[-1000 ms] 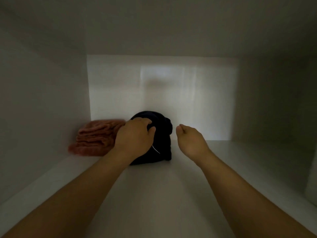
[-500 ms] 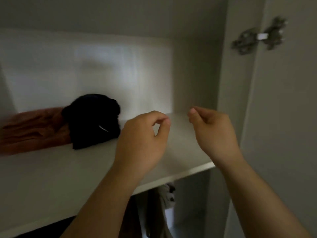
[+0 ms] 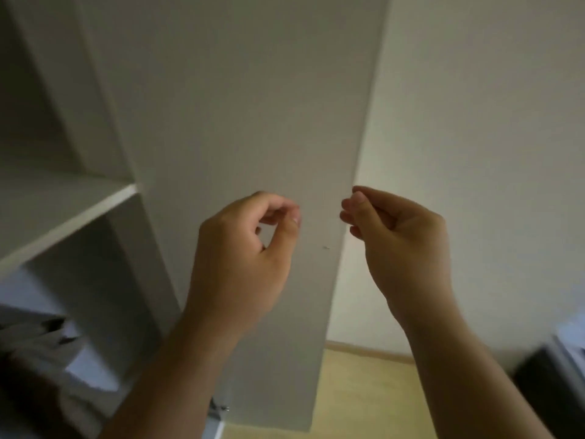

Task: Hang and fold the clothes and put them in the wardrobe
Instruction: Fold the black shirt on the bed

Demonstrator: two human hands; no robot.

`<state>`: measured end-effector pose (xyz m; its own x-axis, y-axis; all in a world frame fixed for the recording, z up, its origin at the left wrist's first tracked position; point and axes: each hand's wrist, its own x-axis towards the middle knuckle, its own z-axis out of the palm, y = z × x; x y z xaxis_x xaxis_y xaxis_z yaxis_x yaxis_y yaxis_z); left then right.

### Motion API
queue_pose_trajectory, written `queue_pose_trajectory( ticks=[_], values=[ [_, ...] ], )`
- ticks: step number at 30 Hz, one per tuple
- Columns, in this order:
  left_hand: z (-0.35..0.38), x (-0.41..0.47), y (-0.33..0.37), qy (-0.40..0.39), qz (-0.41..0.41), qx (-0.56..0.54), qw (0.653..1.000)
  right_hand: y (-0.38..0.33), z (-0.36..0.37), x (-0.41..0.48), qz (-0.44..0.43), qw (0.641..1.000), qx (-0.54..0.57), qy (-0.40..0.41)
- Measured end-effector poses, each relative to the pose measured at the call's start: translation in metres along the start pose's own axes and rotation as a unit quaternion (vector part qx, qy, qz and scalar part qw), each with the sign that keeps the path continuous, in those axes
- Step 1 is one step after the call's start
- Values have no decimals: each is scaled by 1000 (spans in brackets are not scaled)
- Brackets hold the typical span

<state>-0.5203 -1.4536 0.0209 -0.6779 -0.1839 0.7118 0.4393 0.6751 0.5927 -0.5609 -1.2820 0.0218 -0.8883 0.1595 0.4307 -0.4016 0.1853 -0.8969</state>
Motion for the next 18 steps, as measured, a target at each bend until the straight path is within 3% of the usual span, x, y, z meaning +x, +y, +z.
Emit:
queue_pose_trajectory(
  ticks=[5, 11, 18],
  values=[
    [97, -16, 77, -109, 62, -105, 987, 16, -136, -17, 16, 990, -44, 132],
    [215, -64, 193, -220, 139, -191, 946, 32, -311, -57, 32, 959, -111, 259],
    [354, -147, 337, -309, 171, -266, 897, 55, -518, -106, 58, 922, -192, 331]
  ],
)
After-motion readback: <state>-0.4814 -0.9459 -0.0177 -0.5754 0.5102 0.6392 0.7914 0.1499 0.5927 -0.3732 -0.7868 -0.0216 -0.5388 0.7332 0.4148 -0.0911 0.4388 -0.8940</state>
